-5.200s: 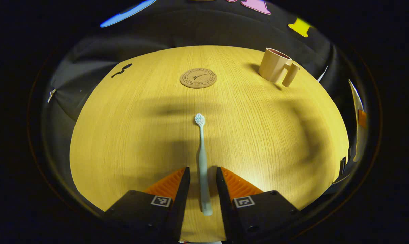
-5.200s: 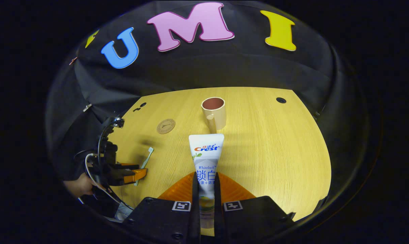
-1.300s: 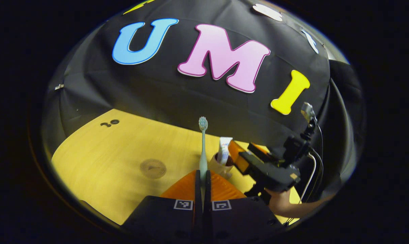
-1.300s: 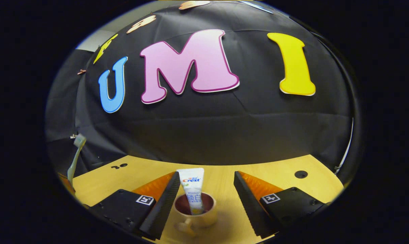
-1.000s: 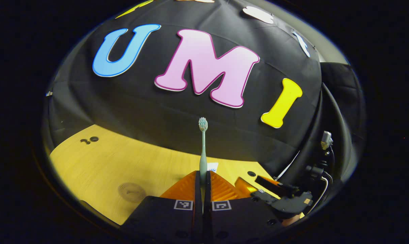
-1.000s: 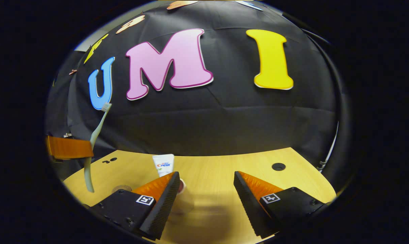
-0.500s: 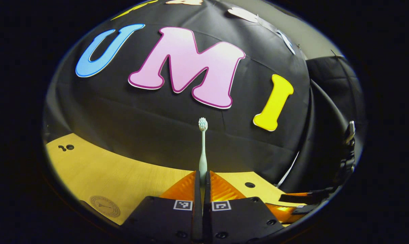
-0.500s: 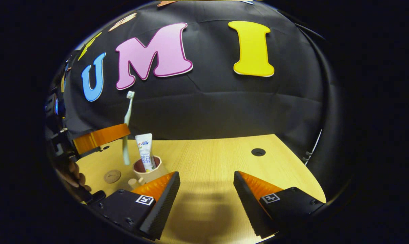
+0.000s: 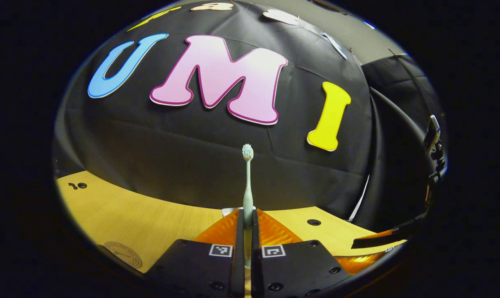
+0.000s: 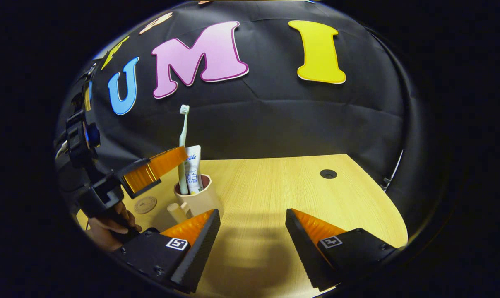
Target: Put the toothbrush and toothpaste on the desktop into the cup, then pick up the cup and place it on the coaster on the desktop.
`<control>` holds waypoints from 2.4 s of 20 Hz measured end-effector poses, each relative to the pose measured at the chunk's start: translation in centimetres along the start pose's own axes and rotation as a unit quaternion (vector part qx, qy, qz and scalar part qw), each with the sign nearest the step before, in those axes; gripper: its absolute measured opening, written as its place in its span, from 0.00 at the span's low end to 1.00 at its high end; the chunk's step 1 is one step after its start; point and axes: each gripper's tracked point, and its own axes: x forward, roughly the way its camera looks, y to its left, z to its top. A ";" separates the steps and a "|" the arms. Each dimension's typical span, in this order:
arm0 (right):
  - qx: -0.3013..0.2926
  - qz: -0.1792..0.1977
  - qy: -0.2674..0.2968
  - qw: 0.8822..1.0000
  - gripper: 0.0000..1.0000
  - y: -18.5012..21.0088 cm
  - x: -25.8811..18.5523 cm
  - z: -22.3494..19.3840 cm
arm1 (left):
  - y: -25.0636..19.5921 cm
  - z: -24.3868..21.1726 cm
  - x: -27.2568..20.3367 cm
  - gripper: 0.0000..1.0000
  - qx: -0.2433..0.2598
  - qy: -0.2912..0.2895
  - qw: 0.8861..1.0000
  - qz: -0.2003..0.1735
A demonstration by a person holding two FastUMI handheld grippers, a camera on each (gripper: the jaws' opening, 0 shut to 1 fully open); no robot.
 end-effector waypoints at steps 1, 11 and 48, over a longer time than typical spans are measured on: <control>0.002 -0.001 -0.001 1.000 0.98 -0.1 0.1 0.0 | -0.1 -0.2 -0.2 0.12 -0.001 0.000 1.000 -0.001; 0.012 0.014 0.015 1.000 0.98 1.2 0.6 0.6 | 0.5 -0.4 -5.7 0.86 -0.027 0.045 0.998 0.014; 0.106 -0.030 0.380 0.919 0.95 12.1 8.8 -6.9 | 11.7 -2.5 -33.0 0.96 -0.183 0.223 0.942 0.172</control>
